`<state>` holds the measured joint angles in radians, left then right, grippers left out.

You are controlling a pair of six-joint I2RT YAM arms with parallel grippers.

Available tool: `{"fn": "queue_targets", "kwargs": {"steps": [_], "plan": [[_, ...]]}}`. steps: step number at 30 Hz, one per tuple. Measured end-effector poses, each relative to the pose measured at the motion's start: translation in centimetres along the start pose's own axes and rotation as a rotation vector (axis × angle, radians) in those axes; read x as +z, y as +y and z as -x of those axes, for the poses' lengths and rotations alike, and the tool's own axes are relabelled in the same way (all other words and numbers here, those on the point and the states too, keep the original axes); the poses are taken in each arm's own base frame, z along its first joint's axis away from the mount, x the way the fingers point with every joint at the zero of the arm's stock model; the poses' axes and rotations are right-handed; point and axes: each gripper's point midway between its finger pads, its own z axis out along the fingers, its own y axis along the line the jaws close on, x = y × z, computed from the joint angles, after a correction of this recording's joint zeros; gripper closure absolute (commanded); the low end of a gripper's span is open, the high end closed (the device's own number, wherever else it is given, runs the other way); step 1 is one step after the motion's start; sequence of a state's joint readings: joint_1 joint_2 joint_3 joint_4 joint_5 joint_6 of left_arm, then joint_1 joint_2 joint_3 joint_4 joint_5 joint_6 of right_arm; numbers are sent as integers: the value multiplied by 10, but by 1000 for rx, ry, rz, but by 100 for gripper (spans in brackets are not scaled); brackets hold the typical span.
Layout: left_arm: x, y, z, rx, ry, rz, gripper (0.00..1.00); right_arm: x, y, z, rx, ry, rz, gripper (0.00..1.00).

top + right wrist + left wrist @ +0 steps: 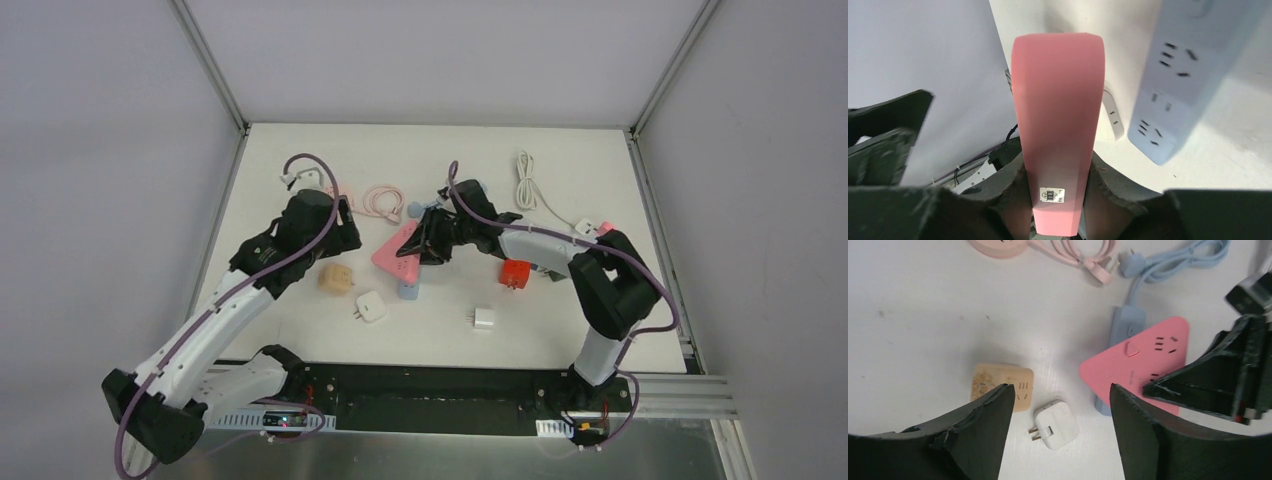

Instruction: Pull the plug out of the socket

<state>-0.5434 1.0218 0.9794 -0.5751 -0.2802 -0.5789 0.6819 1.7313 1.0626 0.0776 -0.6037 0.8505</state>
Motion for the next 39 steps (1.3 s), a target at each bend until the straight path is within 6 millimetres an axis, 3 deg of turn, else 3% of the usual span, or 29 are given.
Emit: {"fn": "queue_targets", "kwargs": {"steps": [6, 12, 17, 23, 24, 25, 31, 39], "plan": [[-47, 29, 34, -55, -204, 37, 10, 49, 12, -15, -42, 84, -8, 100], [-78, 48, 43, -97, -310, 41, 3, 91, 6, -7, -44, 114, -16, 100], [-81, 55, 40, -81, -305, 64, 1, 103, 14, 4, -56, 105, 11, 100], [-73, 57, 33, -51, -265, 89, 1, 101, 15, 5, -40, 108, -17, 100], [-72, 56, 32, -48, -261, 92, 1, 101, 15, 4, -34, 112, -26, 33], [-71, 56, 32, -46, -257, 94, 1, 100, 14, 4, -43, 116, -33, 10], [-68, 53, 32, -28, -250, 88, 1, 89, -9, 51, -221, -134, -256, 5], [-71, 44, 45, -12, -269, 64, 1, 30, 2, 81, -319, -276, -368, 6]]}}
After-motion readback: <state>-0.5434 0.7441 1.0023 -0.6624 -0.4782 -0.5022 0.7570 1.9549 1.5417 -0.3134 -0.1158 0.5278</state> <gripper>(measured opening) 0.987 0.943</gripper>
